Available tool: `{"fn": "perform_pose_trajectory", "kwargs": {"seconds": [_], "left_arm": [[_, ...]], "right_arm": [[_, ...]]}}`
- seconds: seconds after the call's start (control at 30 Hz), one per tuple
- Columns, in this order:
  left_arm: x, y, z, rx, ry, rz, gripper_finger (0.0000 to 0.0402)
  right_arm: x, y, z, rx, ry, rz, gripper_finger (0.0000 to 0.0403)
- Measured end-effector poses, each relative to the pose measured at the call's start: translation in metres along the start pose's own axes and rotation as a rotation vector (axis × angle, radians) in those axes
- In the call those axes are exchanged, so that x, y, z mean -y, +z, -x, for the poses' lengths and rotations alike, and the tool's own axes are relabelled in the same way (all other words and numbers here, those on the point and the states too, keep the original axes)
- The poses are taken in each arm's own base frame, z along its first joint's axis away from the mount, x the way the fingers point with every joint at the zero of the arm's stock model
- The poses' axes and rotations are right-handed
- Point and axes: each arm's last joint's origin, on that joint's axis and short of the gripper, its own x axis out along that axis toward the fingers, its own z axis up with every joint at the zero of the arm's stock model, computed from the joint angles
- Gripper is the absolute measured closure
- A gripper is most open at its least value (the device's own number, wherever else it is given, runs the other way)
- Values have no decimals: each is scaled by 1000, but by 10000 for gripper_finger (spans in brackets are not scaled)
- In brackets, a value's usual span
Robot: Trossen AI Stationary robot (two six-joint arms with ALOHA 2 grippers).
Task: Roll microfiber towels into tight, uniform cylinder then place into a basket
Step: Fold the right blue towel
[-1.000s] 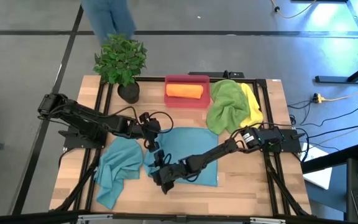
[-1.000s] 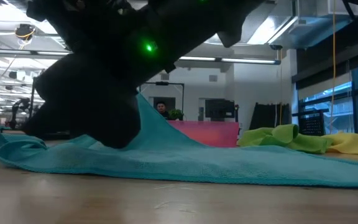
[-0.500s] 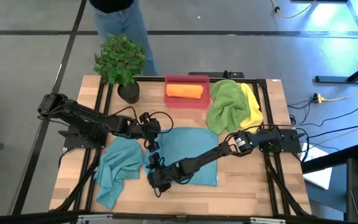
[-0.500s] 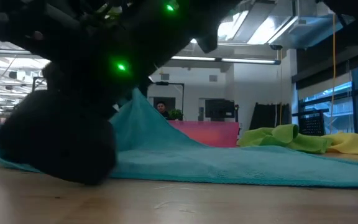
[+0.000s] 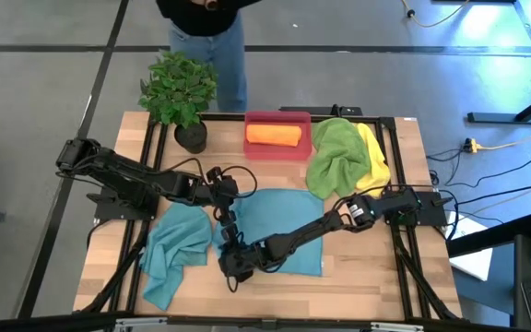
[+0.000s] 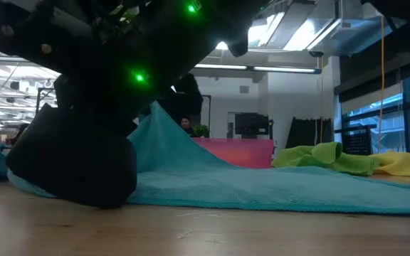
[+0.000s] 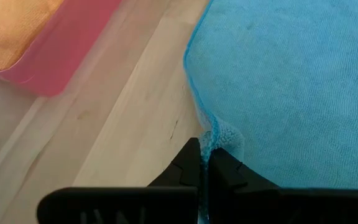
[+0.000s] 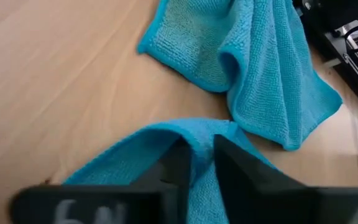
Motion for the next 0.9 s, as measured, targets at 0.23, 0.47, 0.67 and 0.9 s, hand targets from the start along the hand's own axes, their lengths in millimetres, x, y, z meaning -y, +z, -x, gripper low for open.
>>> {"fn": "perform_pose_trajectory", "kwargs": {"seconds": [0.23, 0.47, 0.67, 0.9], "left_arm": [[-4, -5, 2, -58, 30, 38, 401], [-5, -11, 11, -91, 50, 131, 401], [16, -19, 22, -129, -88, 145, 401], [50, -38, 39, -200, -233, 155, 401]], "right_arm": [[-7, 9, 22, -32, 61, -6, 396], [-8, 22, 64, -63, 323, -17, 399], [-21, 29, 94, -45, 620, 13, 401], [-37, 20, 110, -175, 796, 9, 401]]}}
